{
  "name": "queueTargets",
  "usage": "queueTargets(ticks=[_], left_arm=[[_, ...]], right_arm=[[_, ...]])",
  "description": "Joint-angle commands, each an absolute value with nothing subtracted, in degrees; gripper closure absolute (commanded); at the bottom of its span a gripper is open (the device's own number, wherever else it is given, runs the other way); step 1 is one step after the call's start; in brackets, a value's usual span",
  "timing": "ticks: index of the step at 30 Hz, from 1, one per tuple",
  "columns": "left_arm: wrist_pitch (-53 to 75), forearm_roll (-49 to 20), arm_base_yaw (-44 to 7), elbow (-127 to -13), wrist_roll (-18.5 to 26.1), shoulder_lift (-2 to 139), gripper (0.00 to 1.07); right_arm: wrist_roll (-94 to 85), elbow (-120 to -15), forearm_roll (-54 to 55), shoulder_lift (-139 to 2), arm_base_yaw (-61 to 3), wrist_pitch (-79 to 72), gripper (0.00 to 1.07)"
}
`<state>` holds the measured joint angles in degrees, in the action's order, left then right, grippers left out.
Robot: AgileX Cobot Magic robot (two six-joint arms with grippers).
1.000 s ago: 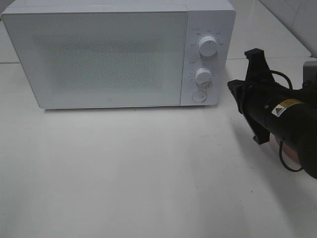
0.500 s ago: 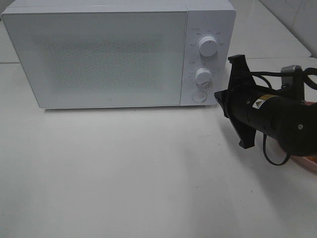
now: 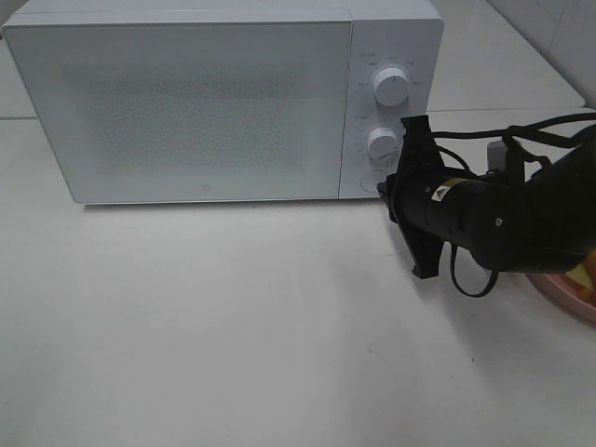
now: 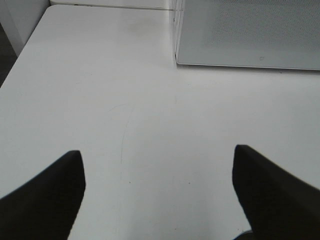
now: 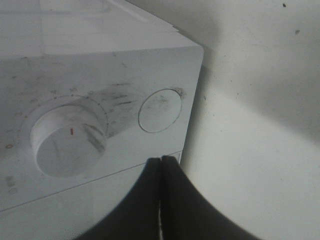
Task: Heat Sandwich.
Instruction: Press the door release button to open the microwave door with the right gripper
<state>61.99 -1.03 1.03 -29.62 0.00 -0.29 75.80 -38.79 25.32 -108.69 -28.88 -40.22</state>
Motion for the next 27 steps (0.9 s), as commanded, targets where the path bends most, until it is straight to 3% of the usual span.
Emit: queueTargets(ticks=[1, 27], left_arm=[[61.25, -1.26, 0.74, -29.51, 0.0, -1.26, 0.3], [61.25, -1.2, 0.74, -29.51, 0.0, -1.26, 0.3]], right_arm=[[76.43, -40.22, 24.98, -109.55, -28.88, -40.05, 1.07], [78.21, -48.07, 26.64, -120.38, -28.71, -46.29, 1.07]])
